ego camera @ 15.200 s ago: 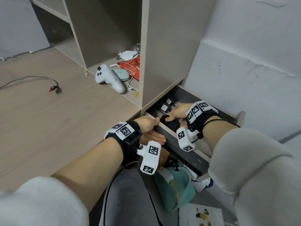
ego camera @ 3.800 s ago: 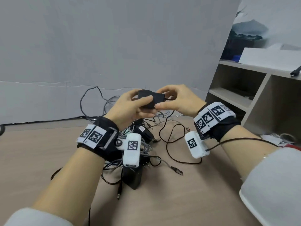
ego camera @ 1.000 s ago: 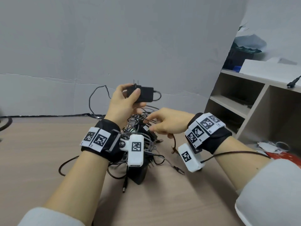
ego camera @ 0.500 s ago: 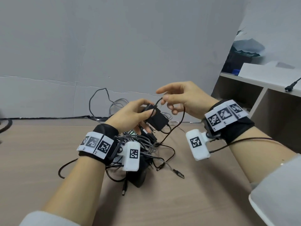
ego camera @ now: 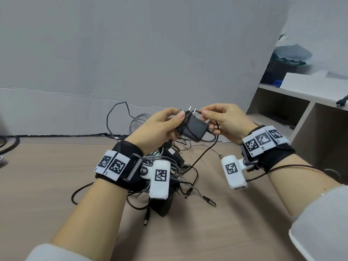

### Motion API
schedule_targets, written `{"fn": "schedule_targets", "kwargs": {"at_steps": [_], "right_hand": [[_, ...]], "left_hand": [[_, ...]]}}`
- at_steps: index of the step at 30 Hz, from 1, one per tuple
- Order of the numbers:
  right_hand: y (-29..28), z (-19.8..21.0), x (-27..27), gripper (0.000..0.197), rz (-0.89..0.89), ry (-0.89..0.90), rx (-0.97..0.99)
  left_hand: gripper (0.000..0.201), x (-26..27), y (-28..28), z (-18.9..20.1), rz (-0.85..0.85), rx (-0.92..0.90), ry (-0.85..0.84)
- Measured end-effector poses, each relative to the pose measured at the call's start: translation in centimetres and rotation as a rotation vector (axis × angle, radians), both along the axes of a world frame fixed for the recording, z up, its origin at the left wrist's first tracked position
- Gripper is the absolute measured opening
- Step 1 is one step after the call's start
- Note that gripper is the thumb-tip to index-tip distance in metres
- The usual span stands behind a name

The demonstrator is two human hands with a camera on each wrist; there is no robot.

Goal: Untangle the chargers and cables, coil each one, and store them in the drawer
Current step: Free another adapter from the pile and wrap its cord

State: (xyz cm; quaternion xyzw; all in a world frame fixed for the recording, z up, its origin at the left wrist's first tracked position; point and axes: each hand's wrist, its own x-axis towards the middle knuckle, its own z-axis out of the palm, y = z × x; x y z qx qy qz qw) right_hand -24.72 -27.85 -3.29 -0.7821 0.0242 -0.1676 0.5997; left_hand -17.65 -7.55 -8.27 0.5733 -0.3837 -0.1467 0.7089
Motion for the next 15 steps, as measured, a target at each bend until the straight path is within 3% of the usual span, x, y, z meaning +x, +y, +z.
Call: {"fn": "schedule_targets", "kwargs": {"at_steps": [8, 12, 15], "right_hand": [[2.0, -1.6, 0.6, 0.020, 0.046, 0.103, -0.227], [3.6, -2.0, 0.7, 0.020, 0.153, 0.199, -0.409], [4.1, -2.2, 0.8, 0.040, 0.208, 0.266, -0.495]], "left_hand": [[0.043, -0.3, 0.0, 1.0, -0.119, -0.311, 0.264], [0.029, 0.5, -0.2, 0.6, 0.028, -0.326, 0.304], [0.025, 0.7, -0.4, 0.2, 0.139, -0.293, 0.295]]}}
